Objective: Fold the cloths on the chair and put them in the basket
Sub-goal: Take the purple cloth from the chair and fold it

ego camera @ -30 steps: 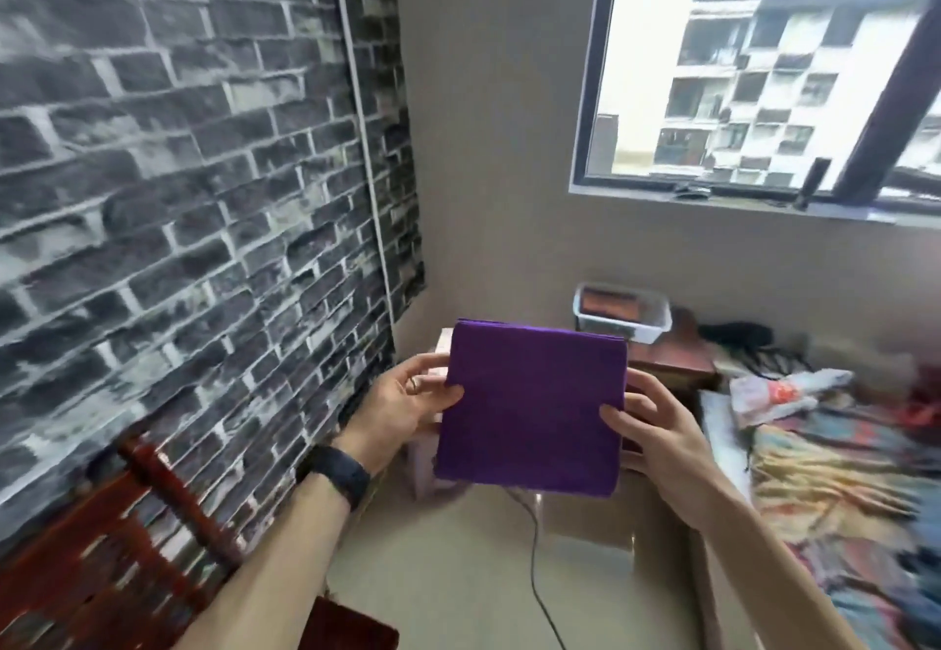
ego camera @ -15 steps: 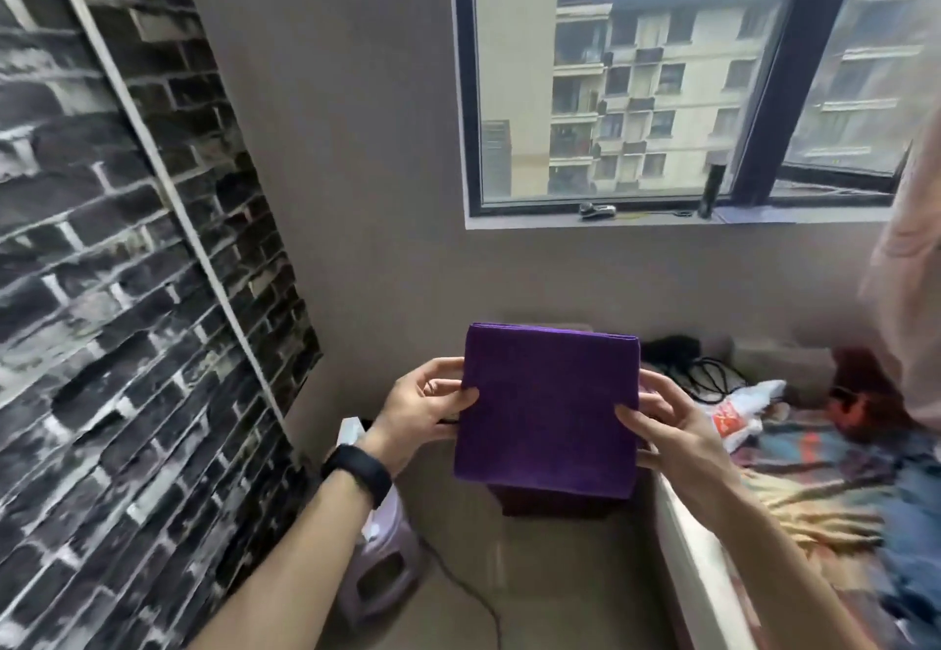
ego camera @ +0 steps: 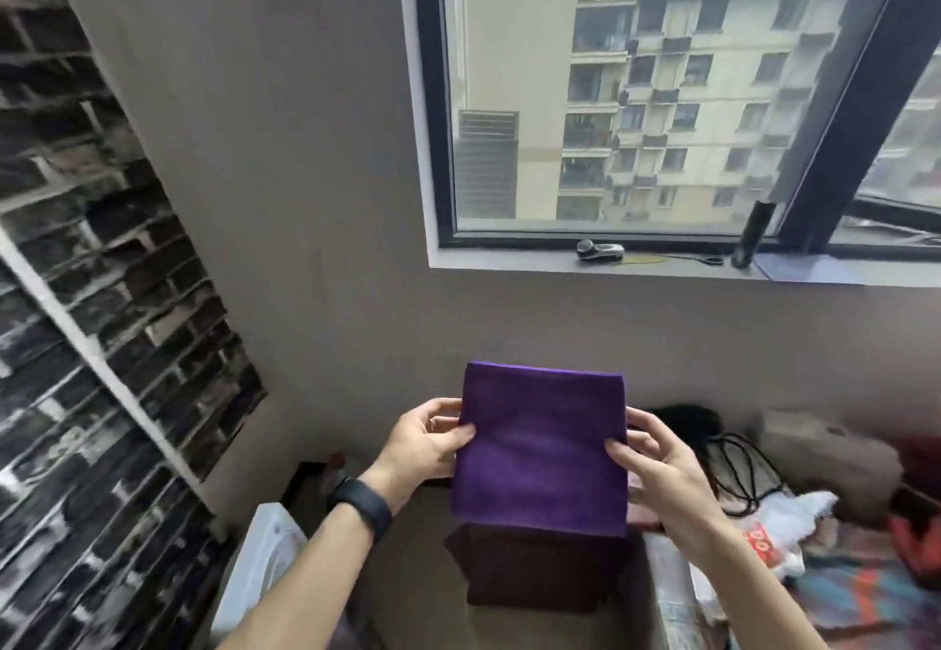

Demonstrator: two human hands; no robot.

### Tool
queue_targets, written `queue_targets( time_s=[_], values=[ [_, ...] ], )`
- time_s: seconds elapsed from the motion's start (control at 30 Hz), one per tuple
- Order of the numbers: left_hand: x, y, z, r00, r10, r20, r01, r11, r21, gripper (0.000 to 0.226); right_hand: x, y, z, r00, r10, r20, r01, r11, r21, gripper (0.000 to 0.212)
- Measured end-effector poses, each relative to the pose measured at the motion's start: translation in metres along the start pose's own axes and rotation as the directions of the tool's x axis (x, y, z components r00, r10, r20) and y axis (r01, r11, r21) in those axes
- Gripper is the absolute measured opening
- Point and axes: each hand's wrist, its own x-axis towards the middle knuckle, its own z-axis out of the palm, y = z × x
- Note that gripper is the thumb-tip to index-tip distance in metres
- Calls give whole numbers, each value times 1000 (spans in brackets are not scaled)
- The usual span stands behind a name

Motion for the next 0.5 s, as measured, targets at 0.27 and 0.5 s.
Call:
queue_targets(
  time_s=[0.27,0.5],
  values=[
    [131,-64,-14,970,-218,-111,225,973,48,24,143,75,-10,969,246,-35,-248,965,-86,28],
    [252,-124,-35,877,-457,-150,477,865,155,22,246,155,-4,833,532,-152,-548,832,-88,23]
  ],
)
